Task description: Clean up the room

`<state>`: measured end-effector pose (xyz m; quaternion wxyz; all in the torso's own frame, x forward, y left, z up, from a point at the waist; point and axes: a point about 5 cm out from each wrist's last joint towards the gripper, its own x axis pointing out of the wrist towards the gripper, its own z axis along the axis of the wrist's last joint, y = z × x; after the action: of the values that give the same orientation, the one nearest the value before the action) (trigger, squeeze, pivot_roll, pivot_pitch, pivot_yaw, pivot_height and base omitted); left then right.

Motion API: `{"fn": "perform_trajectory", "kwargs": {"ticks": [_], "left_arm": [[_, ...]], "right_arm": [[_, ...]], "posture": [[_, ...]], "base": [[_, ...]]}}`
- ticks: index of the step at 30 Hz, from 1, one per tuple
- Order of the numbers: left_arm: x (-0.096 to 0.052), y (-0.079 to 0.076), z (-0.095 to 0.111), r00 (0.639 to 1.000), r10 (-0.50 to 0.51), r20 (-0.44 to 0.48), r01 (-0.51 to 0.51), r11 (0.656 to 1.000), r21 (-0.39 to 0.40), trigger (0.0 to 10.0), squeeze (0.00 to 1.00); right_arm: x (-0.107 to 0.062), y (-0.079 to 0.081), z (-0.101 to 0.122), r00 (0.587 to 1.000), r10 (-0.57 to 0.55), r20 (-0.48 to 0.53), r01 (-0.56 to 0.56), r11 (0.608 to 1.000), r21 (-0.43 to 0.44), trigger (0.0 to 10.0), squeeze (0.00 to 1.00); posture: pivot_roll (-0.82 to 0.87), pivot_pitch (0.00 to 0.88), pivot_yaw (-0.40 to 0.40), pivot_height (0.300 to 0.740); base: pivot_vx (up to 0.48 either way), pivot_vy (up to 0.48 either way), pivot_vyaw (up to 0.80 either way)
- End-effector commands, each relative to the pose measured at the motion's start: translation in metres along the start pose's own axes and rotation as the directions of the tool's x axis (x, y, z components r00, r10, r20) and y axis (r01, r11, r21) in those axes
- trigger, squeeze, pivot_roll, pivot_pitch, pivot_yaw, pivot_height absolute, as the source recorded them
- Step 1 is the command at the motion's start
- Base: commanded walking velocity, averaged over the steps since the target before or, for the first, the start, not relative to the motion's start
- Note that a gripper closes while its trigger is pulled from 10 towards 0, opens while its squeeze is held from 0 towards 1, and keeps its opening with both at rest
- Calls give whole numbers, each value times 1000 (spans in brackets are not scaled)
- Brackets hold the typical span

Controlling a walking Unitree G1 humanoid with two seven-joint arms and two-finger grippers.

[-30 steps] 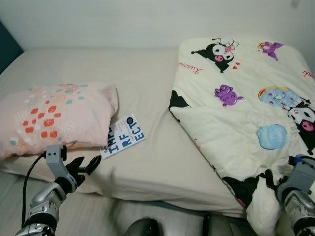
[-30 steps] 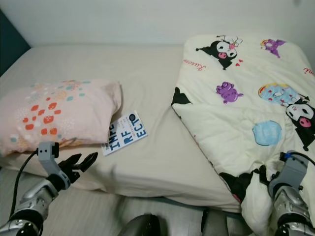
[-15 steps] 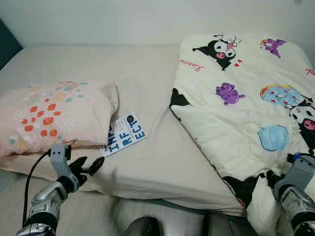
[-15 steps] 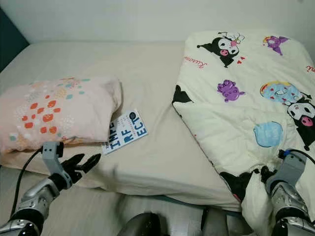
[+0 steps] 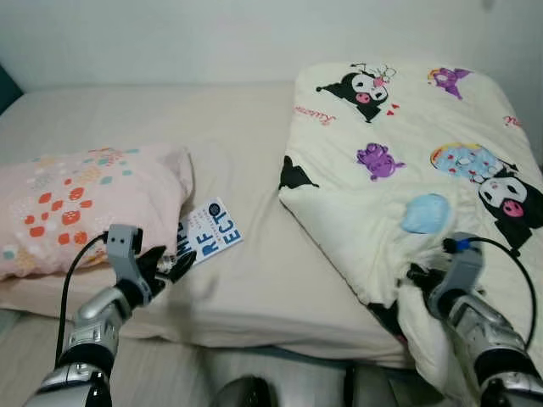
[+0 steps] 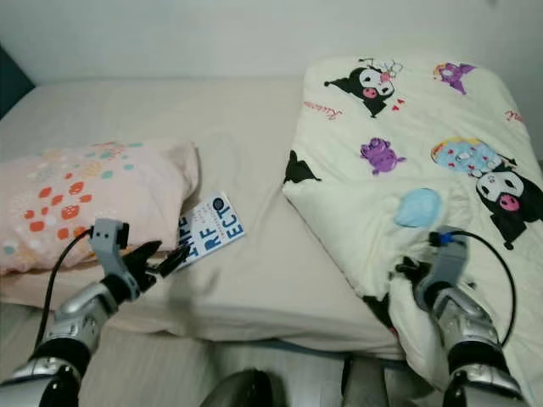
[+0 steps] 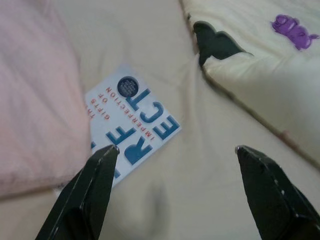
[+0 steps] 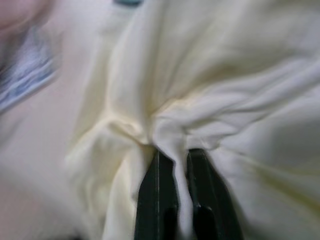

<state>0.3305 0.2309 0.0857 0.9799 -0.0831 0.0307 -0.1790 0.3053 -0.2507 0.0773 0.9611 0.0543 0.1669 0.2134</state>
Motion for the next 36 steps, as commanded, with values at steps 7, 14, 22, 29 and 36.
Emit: {"fn": "perform_trajectory", "kwargs": {"ticks": [7,14,22,29,36], "left_arm": [[-19,14,-17,993,95,-65,-97,995,-31,10000,0],[-32,14,-35,985,127,-119,-132,990,-39,10000,0],[-31,7,-44,983,113,-145,-121,991,-51,10000,0],[-27,1,-47,984,91,-152,-101,993,-55,10000,0],[-26,-7,-51,984,0,-178,-14,997,-82,10000,0]], "right_arm": [[-13,94,-72,689,590,-422,-646,763,12,0,0],[-80,69,-142,314,417,-853,-728,683,66,0,0],[-96,30,-134,329,120,-937,-606,788,-112,0,0],[-98,23,-122,344,47,-938,-571,803,-169,10000,1000],[-106,22,-104,406,97,-909,-521,842,-143,10000,1000]], "posture": [[-44,185,167,626],[-53,190,148,626],[-64,192,153,626],[-75,194,152,626],[-81,194,151,626]], "base": [[0,0,0],[0,0,0],[0,0,0],[0,0,0],[0,0,0]]}}
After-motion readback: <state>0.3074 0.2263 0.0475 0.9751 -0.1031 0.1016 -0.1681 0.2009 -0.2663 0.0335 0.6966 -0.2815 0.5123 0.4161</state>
